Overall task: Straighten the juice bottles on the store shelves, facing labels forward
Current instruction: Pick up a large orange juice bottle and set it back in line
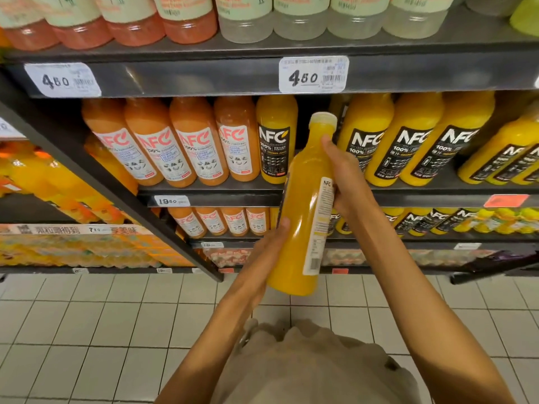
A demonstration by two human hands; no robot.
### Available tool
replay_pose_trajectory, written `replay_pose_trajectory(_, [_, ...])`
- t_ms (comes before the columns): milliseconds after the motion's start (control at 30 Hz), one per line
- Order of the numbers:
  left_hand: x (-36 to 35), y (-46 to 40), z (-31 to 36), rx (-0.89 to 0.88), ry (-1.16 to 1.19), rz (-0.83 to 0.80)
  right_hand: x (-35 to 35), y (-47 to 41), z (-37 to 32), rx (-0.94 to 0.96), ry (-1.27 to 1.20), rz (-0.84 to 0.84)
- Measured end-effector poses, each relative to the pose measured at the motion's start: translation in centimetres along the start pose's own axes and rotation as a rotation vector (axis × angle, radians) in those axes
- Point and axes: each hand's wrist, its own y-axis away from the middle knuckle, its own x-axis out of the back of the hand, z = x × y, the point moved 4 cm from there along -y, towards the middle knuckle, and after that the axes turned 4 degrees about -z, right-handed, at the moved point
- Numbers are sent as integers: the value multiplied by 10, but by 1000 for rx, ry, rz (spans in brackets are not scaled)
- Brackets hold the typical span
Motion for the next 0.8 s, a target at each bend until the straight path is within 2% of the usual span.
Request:
replay_pose_trajectory(100, [-6,-2,2,-26,-49,30,5,4,-5,-10,63,-40])
replay_pose_trajectory(200, [-12,-3,2,-27,125,-65,14,6,-15,-5,57,-133])
replay_pose_trajectory(267, [-20,-5,0,11,293,-169,17,1,-16,-10,-31,-200])
replay_pose_trajectory(400, [-41,-7,-10,129,481,-309,7,-1,-5,-110,-399,-322])
replay_pose_trajectory(467, [-45,-9,-18,139,441,-278,8,-2,-3,-87,-426,-350])
replay_pose_trajectory(567, [-34,-13,-14,37,204,-66,19,-1,-8,-45,-343,-323])
replay_pose_trajectory(633, [-29,-14,-7,-16,82,27,26,0,-13,-31,-196,-254])
replay_pose_trajectory(733, [-42,-15,-6,-101,-175,34,32,1,-16,-42,26,-81])
replay_pose_trajectory(800, [-47,-19,-11,-121,-226,88,34,3,-16,-87,88,-17])
